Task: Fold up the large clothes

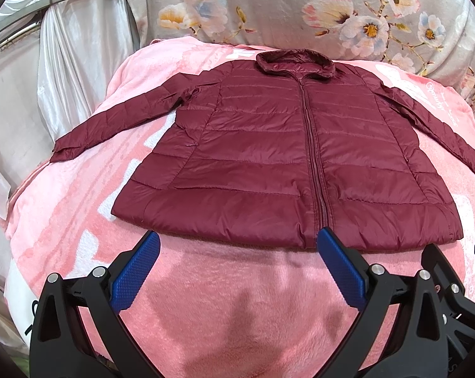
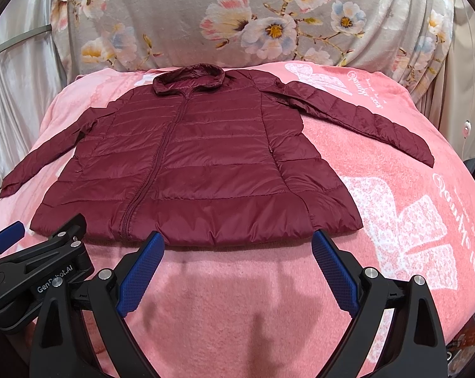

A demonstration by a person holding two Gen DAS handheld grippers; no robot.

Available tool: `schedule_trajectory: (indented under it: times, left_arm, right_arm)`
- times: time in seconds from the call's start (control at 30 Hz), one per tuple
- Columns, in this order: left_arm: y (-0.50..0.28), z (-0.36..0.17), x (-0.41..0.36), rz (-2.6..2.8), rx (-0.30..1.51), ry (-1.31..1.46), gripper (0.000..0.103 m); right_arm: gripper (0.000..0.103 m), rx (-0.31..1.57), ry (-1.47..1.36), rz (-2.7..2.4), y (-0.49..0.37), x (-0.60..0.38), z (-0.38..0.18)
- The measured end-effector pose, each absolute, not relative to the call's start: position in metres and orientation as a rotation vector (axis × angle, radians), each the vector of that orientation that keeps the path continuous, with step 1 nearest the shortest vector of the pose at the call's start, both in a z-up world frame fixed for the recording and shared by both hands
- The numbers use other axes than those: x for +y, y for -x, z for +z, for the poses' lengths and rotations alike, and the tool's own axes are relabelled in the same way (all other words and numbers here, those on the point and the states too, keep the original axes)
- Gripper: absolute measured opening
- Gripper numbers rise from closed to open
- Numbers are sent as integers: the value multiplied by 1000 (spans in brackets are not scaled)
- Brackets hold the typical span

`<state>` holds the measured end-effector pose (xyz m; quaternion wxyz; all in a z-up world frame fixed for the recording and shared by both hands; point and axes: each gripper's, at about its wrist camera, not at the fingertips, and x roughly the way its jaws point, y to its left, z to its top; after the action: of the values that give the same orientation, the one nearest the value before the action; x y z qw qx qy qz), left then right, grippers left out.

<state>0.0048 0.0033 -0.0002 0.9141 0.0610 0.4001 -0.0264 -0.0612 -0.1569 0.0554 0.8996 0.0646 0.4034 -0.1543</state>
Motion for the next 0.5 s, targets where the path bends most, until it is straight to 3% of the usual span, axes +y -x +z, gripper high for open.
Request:
schedule_trajectory:
  times: [0.5]
  left_arm:
    - [-5, 1, 4, -55, 825, -127, 98]
  right_arm:
    - [93, 833, -133, -318, 61, -157, 55]
